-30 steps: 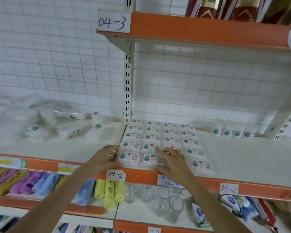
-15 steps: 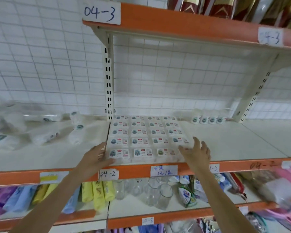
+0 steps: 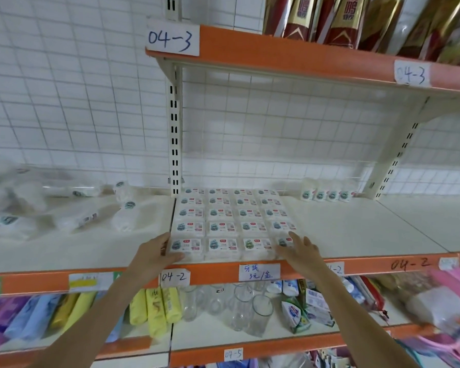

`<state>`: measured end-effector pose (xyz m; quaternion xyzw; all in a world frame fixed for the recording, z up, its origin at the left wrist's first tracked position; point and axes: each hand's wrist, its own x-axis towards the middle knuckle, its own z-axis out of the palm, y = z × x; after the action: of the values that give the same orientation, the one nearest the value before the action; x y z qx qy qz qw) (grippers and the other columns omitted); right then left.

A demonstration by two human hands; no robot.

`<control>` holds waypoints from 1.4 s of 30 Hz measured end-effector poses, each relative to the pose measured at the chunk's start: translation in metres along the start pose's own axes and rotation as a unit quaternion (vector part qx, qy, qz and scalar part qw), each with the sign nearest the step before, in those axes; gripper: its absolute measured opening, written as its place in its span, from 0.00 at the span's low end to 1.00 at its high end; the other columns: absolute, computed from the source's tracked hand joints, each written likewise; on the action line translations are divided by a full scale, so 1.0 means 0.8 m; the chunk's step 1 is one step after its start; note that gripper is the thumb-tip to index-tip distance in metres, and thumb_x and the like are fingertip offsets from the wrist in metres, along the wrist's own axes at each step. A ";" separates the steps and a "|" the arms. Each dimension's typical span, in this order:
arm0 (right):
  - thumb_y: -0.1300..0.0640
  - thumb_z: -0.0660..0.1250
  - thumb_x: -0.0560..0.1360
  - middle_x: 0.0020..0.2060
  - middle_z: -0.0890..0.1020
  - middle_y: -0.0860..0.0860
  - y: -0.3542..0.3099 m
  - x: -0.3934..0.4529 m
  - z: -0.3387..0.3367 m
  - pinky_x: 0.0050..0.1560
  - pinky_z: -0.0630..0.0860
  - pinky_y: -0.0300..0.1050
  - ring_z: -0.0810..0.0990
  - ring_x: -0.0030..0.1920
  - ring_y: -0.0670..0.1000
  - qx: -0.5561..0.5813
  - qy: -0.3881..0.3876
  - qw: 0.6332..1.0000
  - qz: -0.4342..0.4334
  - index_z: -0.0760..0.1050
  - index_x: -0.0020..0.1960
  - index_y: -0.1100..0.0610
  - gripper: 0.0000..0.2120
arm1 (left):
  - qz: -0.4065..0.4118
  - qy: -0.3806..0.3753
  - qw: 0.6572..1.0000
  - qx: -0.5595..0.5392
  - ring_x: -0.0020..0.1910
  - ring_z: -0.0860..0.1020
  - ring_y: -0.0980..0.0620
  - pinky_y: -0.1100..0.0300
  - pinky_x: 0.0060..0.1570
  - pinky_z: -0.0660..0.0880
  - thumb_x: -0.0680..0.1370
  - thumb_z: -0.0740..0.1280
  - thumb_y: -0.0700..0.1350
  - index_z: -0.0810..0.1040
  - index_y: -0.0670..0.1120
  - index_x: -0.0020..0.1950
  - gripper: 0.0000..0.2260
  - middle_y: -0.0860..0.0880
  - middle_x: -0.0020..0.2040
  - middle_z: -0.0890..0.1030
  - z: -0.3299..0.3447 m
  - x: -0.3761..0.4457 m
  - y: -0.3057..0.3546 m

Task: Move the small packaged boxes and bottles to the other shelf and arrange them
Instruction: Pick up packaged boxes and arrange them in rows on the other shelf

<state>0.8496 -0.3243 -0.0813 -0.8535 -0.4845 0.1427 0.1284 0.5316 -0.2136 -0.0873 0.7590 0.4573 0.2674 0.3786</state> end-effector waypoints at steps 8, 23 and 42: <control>0.48 0.54 0.79 0.75 0.45 0.60 0.002 -0.013 0.015 0.72 0.51 0.63 0.46 0.73 0.68 -0.024 0.015 0.999 -0.017 0.48 0.76 0.51 0.29 | -0.017 -0.010 0.999 0.034 0.44 0.77 0.59 0.72 0.39 0.71 0.72 0.71 0.46 0.73 0.49 0.60 0.17 0.51 0.57 0.79 0.000 -0.002 0.005; 0.46 0.57 0.68 0.40 0.81 0.45 0.018 -0.210 0.051 0.31 0.77 0.43 0.82 0.37 0.49 -0.044 0.189 0.956 -0.221 0.76 0.47 0.50 0.14 | 0.181 0.190 0.913 0.313 0.39 0.81 0.45 0.54 0.35 0.78 0.71 0.58 0.49 0.80 0.43 0.46 0.15 0.46 0.41 0.82 0.017 -0.168 -0.004; 0.48 0.61 0.76 0.65 0.70 0.44 -0.104 -0.397 0.202 0.57 0.70 0.41 0.71 0.63 0.49 0.047 -0.080 0.917 -0.388 0.65 0.68 0.46 0.20 | -0.223 0.266 0.894 0.285 0.47 0.80 0.43 0.53 0.41 0.75 0.68 0.72 0.41 0.81 0.44 0.52 0.13 0.46 0.48 0.82 -0.018 -0.542 -0.104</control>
<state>0.5686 -0.5439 -0.1632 -0.5773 -0.7788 0.1722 0.1749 0.2896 -0.5734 -0.1732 0.6134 0.7544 0.2260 0.0600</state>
